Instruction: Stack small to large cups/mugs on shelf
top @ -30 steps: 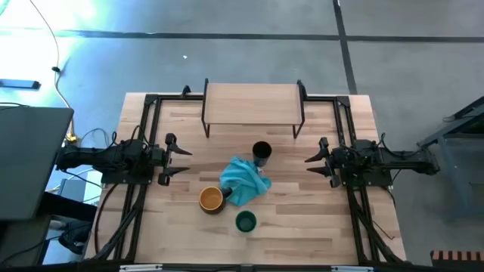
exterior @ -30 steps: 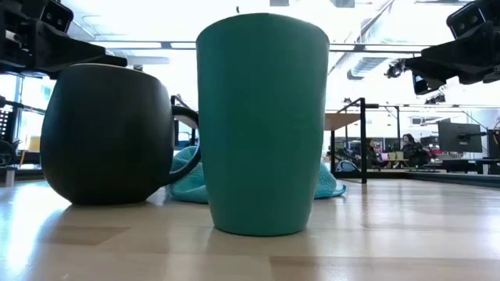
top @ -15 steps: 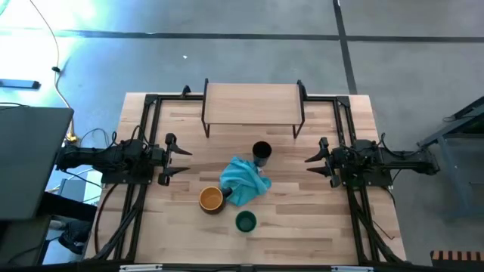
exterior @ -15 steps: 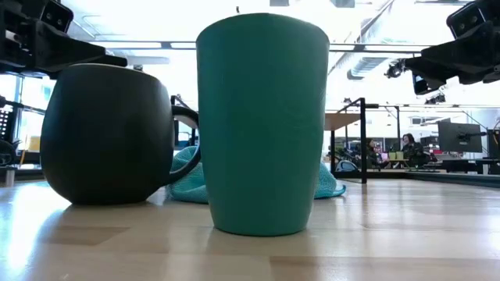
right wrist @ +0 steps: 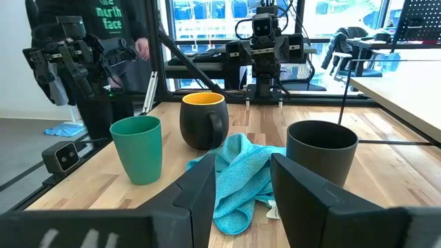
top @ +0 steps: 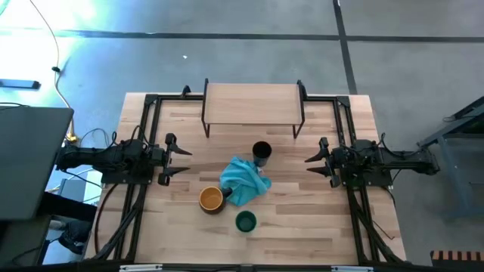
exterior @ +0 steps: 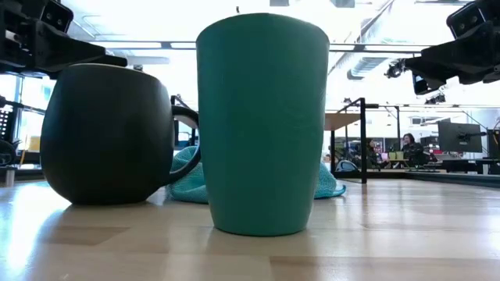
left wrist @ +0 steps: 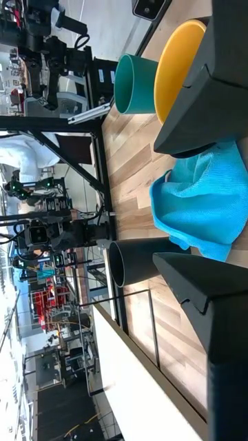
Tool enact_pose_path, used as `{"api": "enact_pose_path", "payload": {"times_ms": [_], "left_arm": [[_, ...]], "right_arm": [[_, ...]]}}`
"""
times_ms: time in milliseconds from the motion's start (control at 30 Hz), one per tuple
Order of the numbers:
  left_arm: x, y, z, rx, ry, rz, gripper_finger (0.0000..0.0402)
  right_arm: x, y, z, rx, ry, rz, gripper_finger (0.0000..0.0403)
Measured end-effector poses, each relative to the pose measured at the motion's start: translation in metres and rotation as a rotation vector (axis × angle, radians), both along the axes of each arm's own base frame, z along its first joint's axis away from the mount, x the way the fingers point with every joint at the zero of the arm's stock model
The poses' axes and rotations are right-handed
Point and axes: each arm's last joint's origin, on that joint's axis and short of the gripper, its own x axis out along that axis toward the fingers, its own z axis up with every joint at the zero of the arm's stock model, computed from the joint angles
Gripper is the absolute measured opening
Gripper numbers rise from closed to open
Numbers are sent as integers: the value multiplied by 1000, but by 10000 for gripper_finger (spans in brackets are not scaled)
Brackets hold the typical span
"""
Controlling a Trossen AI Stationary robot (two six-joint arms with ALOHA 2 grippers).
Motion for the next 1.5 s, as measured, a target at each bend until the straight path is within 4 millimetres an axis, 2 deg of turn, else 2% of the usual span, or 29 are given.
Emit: {"api": "enact_pose_path", "payload": {"times_ms": [1367,1500], "left_arm": [[0,0,0,0,0,0,237],[0,0,4,3,-42,0,237]], "right_arm": [[0,0,0,0,0,0,131],[0,0,0,0,0,0,131]]}}
